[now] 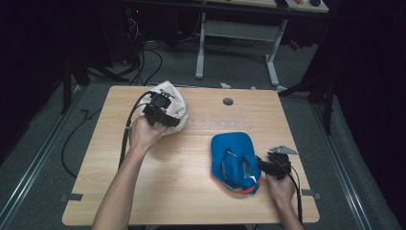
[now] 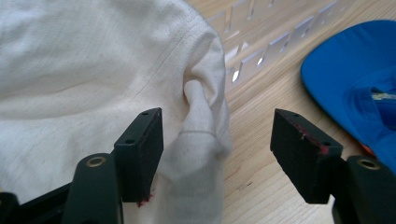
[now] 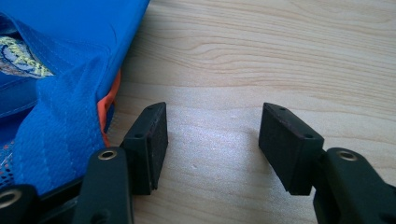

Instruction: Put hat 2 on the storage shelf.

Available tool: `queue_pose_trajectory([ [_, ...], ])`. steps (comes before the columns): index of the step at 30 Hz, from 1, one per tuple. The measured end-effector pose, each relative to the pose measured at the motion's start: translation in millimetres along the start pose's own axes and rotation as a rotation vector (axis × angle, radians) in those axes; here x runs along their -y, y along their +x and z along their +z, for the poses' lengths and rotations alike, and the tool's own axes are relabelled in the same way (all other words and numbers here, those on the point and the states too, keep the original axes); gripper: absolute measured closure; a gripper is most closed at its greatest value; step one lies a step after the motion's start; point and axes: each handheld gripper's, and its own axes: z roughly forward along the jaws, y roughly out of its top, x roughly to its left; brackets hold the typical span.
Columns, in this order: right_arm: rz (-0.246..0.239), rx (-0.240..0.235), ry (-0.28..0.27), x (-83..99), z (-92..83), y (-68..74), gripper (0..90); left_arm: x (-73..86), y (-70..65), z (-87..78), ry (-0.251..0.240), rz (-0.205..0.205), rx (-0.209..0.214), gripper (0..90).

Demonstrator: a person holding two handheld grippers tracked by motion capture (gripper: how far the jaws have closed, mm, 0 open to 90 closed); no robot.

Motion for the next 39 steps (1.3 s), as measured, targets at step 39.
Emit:
queue_pose_trajectory([
  [39, 0.091, -0.068, -0.142, 7.3, -31.1, -5.3, 47.9, 177.5, 59.3, -29.1, -0.193, -0.072, -0.080, 31.0],
])
